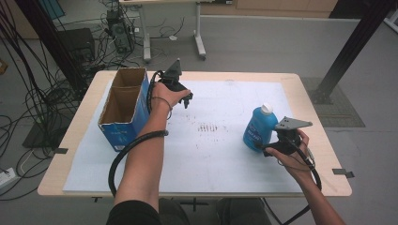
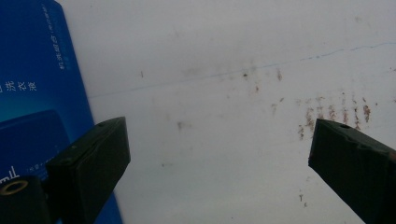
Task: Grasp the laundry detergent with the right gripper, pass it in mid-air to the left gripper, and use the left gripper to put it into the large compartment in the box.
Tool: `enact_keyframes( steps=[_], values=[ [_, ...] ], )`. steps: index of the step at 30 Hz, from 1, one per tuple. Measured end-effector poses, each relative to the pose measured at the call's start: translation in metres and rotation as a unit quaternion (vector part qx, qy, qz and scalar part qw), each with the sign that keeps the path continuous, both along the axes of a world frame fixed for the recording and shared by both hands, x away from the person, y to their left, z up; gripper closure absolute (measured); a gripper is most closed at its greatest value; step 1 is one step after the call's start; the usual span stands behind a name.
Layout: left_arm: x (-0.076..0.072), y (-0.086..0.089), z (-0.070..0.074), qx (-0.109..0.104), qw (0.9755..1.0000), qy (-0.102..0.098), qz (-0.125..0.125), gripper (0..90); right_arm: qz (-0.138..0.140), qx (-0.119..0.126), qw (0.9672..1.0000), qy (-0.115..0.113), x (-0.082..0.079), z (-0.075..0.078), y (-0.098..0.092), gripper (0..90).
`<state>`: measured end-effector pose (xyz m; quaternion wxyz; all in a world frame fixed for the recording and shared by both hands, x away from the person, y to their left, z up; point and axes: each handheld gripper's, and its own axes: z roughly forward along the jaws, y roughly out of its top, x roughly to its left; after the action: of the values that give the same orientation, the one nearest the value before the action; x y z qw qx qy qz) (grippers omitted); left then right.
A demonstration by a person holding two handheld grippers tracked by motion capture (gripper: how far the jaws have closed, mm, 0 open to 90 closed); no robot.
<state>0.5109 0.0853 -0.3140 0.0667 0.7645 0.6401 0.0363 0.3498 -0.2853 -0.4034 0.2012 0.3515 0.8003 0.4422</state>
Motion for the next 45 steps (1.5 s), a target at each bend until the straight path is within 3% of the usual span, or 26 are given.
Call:
enact_keyframes(
  steps=[45],
  values=[
    [0.0006,-0.0020,0.0027,-0.001,1.0000,-0.003,-0.001,5.7,-0.001,0.028,0.9990,-0.036,0.0018,-0.0103,0.0085,1.8]
  ],
)
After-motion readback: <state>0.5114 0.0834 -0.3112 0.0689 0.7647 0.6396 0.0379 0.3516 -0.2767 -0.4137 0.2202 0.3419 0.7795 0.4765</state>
